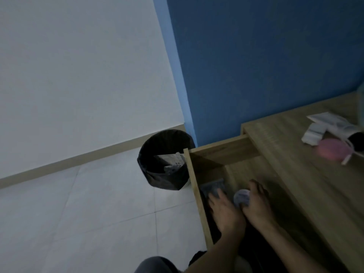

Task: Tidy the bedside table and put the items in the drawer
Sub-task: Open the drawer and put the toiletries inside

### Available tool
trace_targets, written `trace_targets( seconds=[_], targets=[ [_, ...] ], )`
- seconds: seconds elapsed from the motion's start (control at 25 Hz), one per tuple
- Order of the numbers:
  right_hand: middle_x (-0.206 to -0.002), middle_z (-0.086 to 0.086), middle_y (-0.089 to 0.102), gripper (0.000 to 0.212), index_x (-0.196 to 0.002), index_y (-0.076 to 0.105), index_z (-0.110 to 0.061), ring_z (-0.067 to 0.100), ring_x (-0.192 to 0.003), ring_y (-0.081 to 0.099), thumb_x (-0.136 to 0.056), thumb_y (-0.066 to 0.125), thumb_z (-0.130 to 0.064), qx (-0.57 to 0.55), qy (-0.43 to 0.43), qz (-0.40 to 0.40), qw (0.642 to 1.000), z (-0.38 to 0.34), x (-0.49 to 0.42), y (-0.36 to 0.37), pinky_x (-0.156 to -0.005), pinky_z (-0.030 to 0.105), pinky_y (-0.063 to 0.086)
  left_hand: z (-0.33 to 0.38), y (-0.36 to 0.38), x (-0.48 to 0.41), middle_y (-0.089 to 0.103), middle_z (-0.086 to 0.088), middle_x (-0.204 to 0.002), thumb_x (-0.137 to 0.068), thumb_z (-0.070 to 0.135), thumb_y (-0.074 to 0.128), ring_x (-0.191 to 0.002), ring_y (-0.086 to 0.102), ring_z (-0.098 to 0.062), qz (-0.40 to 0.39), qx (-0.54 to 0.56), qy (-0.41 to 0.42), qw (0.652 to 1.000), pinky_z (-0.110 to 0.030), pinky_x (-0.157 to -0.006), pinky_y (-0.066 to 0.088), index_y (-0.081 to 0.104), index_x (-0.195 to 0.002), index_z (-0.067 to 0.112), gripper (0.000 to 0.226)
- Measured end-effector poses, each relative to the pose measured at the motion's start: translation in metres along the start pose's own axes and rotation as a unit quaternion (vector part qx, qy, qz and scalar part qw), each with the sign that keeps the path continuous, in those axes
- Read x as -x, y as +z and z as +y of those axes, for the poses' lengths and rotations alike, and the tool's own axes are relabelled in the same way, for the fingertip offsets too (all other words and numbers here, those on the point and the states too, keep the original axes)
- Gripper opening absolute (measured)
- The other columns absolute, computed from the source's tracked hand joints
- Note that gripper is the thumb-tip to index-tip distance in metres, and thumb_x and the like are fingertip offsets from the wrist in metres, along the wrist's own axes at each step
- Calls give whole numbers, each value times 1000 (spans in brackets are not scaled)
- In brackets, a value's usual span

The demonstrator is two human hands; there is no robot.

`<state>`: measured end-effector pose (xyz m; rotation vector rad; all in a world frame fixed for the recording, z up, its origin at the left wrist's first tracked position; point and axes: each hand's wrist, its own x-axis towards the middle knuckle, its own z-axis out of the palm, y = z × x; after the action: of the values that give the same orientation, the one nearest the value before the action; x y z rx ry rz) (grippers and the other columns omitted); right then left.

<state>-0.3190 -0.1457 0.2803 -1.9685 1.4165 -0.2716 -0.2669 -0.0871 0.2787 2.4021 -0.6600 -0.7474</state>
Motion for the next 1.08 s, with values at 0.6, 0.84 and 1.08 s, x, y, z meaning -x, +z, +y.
trace_targets(
  seconds=[0.6,0.84,1.08],
  targets=[
    [-127,24,47,47,-124,50,-5,38,-114,45,-80,63,-14,68,144,335,929,127,41,-225,-87,48,46,190,58,34,22,-1,-155,-89,17,50,-139,23,-28,-105,-116,417,895,-40,-112,24,32,-141,23,55],
    [-139,20,43,49,-130,48,-5,35,-128,37,-83,59,-14,102,109,298,943,125,33,-222,-102,45,36,200,66,24,31,-3,-146,-92,15,45,-128,33,-30,-49,-216,425,878,-41,-103,32,43,-132,25,42],
    [-119,17,58,37,-113,60,-1,32,-116,51,-76,59,3,-9,-130,321,938,46,-18,-202,-101,31,35,189,55,10,39,0,-145,-92,27,45,-134,33,-23,-42,-160,431,887,-41,-103,33,48,-129,23,37]
  ],
)
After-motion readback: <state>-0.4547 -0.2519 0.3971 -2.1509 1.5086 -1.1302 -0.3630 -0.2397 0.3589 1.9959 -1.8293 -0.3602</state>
